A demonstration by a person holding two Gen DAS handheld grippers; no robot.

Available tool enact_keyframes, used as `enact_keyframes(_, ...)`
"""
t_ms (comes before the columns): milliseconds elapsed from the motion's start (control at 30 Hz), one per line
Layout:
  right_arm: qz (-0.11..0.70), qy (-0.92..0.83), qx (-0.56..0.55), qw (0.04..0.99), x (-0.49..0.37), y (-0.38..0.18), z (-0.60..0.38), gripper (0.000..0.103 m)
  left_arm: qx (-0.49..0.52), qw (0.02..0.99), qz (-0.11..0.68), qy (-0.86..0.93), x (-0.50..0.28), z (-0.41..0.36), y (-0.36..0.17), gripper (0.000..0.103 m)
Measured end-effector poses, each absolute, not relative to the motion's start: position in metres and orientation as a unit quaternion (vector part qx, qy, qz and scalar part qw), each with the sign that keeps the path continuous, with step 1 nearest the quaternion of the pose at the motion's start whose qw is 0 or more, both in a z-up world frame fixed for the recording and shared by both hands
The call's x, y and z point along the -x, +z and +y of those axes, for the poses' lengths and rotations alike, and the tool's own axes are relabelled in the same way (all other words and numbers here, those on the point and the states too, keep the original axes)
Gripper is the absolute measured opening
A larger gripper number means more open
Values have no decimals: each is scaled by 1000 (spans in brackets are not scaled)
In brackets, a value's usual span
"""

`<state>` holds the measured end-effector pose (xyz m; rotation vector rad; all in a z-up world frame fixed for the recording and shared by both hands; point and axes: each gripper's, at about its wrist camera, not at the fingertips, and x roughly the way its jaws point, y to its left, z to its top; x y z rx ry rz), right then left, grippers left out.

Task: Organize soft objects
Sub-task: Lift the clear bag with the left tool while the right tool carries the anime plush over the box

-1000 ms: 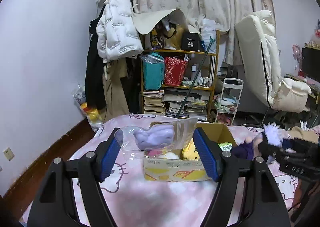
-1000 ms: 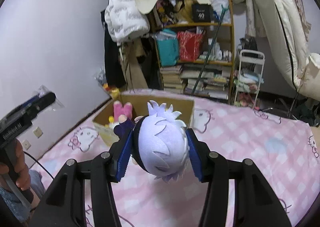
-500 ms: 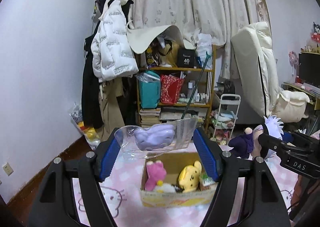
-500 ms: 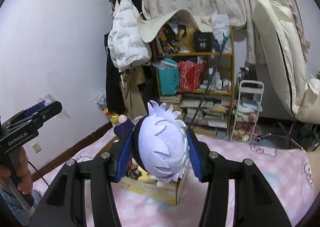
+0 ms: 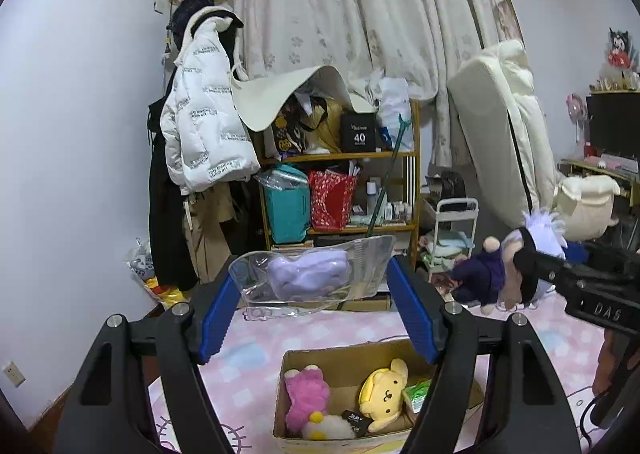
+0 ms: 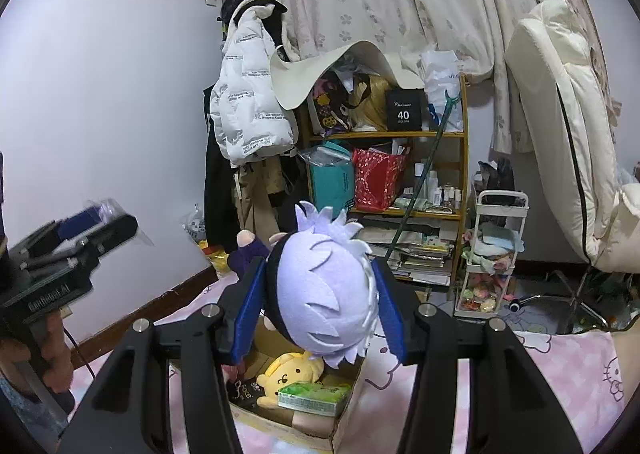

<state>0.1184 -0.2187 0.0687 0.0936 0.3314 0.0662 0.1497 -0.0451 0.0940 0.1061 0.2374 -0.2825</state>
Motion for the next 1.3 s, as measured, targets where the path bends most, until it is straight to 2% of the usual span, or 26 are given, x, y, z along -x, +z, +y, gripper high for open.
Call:
enact_keyframes(533, 200, 53, -65, 976, -158, 23, -214, 56, -61, 971, 182, -141, -190, -56, 36, 72)
enact_keyframes(800, 243, 69, -68, 965, -177, -14, -204, 56, -69, 959, 239, -136, -210, -61, -6, 72)
enact_keyframes(1300, 317, 69, -60, 944, -196, -65, -194, 56, -61, 942, 301, -135, -228, -59, -42, 73)
